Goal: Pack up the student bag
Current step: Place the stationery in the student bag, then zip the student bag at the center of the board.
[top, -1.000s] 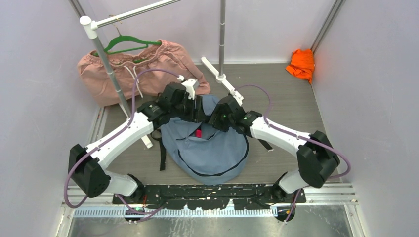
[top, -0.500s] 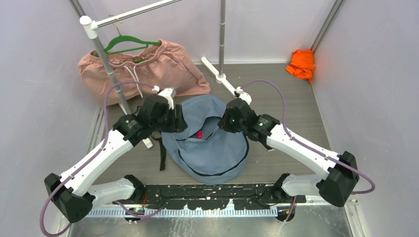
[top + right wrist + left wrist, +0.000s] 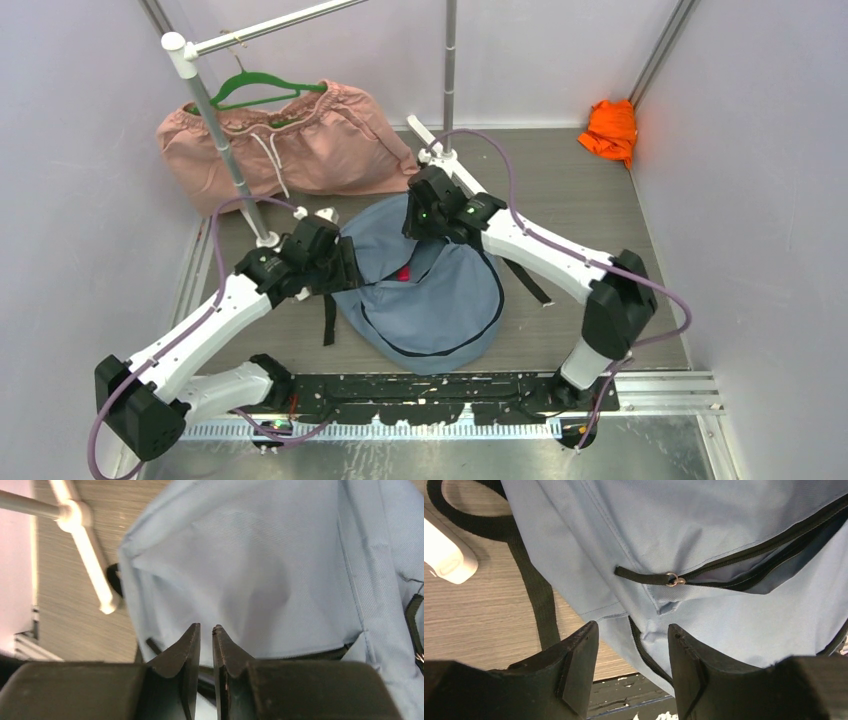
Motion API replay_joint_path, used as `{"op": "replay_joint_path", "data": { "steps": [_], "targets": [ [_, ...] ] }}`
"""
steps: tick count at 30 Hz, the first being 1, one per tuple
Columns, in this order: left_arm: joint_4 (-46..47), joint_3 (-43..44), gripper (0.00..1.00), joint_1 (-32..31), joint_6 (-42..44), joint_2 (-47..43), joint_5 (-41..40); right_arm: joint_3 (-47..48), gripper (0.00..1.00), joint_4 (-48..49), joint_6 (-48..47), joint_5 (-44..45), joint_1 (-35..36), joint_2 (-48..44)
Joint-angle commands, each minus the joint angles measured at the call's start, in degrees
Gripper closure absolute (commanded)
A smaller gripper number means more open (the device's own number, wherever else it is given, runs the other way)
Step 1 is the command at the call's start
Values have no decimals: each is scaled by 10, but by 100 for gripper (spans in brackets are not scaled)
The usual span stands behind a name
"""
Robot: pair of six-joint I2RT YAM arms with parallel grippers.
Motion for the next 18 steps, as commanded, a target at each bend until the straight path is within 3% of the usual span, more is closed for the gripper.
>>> {"op": "replay_joint_path", "data": {
  "steps": [1, 4, 6, 12, 18],
  "targets": [
    [8, -21, 46, 3, -19, -30, -13, -34, 78, -8, 6, -32, -29, 61],
    [21, -44, 47, 3, -28, -49, -15, -66, 79, -15, 14, -52, -45, 88],
    [32, -50, 36, 3, -33, -46, -13, -57, 79, -30, 13, -59, -44, 91],
    [55, -37, 51, 3, -15, -11, 2, -15, 75, -16, 6, -35, -22, -6],
    [76, -12, 54, 3, 27, 8, 8, -29, 73, -17, 8, -10, -20, -68]
  ]
}}
